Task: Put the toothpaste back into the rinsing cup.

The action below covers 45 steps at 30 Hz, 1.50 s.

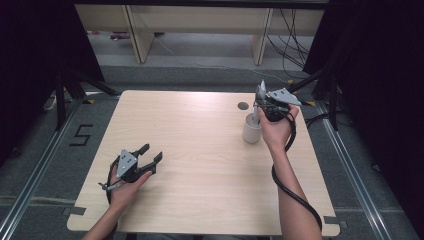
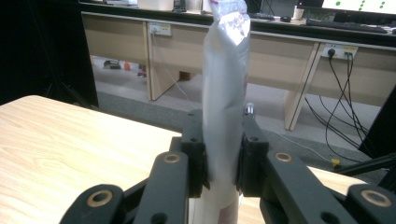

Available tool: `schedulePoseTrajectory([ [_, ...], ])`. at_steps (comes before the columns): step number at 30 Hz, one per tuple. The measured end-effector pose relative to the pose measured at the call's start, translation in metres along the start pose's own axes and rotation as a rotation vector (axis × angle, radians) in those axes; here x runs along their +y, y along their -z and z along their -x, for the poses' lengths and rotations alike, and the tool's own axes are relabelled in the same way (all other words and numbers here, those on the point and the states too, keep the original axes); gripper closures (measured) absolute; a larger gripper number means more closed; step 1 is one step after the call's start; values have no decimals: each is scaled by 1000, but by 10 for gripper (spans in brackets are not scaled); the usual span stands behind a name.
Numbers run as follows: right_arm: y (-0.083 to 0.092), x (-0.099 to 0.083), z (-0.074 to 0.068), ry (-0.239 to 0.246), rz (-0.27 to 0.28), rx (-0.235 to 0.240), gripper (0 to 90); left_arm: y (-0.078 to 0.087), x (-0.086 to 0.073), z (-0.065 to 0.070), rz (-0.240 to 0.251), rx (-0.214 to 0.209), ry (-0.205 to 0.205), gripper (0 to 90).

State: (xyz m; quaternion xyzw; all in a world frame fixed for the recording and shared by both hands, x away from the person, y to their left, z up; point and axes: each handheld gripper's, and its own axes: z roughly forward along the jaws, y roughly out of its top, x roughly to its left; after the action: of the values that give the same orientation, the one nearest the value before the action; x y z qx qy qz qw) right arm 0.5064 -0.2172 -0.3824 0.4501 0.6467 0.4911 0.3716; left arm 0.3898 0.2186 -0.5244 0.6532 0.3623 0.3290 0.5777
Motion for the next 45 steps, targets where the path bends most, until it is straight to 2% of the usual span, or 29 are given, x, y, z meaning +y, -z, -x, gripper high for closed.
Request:
schedulePoseTrajectory([
  [2, 0, -1, 0, 6, -3, -4, 770, 0, 0, 0, 0, 0, -1, 382],
  [3, -1, -2, 0, -8, -3, 0, 770, 0, 0, 0, 0, 0, -1, 382],
  [7, -3, -5, 0, 7, -4, -1, 770, 0, 0, 0, -1, 0, -2, 382],
  [10, -3, -8, -2, -14, -18, -2, 770, 0, 0, 0, -1, 0, -3, 382],
  [12, -4, -9, 0, 7, -17, -7, 770, 0, 0, 0, -1, 0, -1, 382],
  [15, -6, -10, 0, 5, -17, -8, 770, 0, 0, 0, -1, 0, -1, 382],
  [19, -7, -12, -1, -10, -20, -6, 770, 0, 0, 0, -1, 0, 0, 382],
  [22, -8, -14, -1, -2, -27, -3, 770, 0, 0, 0, 0, 0, 0, 382],
  [23, -8, -14, 0, 13, -25, -4, 770, 0, 0, 0, 0, 0, 0, 382],
  [26, -8, -17, -1, -11, -30, -11, 770, 0, 0, 0, 0, -1, -2, 382],
  [28, -9, -18, 0, 0, -29, -9, 770, 0, 0, 0, -1, -1, -2, 382],
  [31, -9, -21, -1, -10, -35, -9, 770, 0, 0, 0, -2, 0, -1, 382],
  [32, -10, -21, 0, 6, -31, -10, 770, 0, 0, 0, -1, -1, -1, 382],
  [33, -10, -22, 0, -8, -37, -10, 770, 0, 0, 0, -1, -1, -1, 382],
  [34, -10, -23, 0, 4, -34, -10, 770, 0, 0, 0, -1, -1, -1, 382],
  [35, -11, -24, -1, -8, -35, -18, 770, 0, 0, 0, 0, -1, -1, 382],
  [40, -13, -29, -2, -10, -39, -14, 770, 0, 0, 0, 0, -1, 0, 382],
  [43, -14, -30, -1, 3, -47, -12, 770, 0, 0, 0, 1, -2, 0, 382],
  [45, -14, -32, -2, -16, -51, -13, 769, 0, 0, 0, 0, -3, -2, 382],
])
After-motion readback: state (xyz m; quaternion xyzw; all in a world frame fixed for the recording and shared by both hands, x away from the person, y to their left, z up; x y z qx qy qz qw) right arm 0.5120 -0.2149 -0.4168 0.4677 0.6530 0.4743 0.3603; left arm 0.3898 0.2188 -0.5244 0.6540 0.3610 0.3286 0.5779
